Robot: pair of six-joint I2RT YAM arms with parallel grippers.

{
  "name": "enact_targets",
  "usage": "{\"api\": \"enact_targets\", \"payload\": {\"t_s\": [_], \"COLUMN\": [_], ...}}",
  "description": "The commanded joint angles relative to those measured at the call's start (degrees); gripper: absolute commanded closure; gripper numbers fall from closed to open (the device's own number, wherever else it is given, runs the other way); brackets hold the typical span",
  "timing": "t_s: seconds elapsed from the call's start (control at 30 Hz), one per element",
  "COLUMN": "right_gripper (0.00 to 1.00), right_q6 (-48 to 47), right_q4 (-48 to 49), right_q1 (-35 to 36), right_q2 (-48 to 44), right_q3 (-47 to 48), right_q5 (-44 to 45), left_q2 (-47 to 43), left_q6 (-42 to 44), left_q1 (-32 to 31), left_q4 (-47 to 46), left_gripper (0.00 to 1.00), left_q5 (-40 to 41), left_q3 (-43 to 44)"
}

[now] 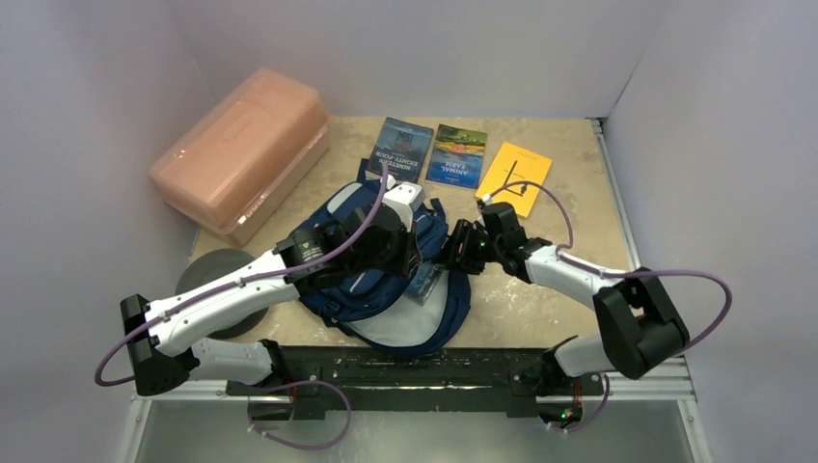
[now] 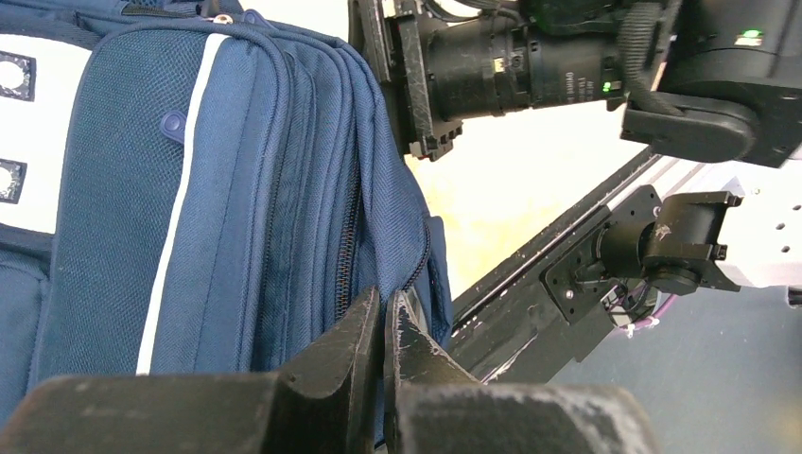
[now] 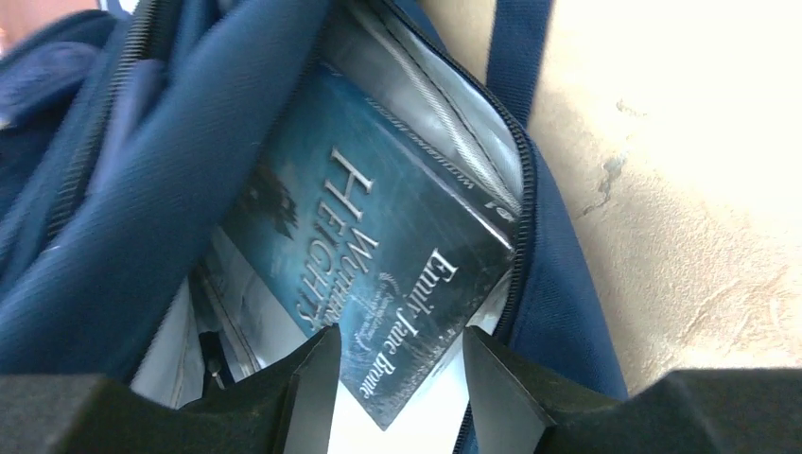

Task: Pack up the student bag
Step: Place the book in the student bag.

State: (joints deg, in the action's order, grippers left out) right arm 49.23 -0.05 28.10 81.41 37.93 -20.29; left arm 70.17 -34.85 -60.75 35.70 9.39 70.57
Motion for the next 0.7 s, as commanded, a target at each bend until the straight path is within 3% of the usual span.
{"api": "enact_targets", "payload": {"t_s": [0.0,0.1,0.3,0.67], "right_gripper": [0.45,0.49,0.69,0.53], "right_q6": [-5.2,-4.9,0.7,-2.1], "right_q4": [-5.5,-5.6,1.6,-0.9], "right_q1": [0.9,1.3,0.4,0.4], "right_q2": [-6.3,-6.0,-3.1,-3.6], "right_q3": [3.4,3.4,-0.2,-1.9], "right_q5": [4.6,2.2,0.3,3.8], "left_q2": [-0.7,-0.5,-0.2,0.0], "left_q6": [0.2,0.7,1.1,2.5], "left_q1": [0.1,0.1,0.1,0.1], "left_q4": [-5.3,-5.2,-4.4,-3.2], "left_gripper": [1.0,1.0,1.0,1.0], "left_q5": [-1.6,-1.1,0.0,-0.4], "left_q3": [5.0,5.4,5.9,6.8]}}
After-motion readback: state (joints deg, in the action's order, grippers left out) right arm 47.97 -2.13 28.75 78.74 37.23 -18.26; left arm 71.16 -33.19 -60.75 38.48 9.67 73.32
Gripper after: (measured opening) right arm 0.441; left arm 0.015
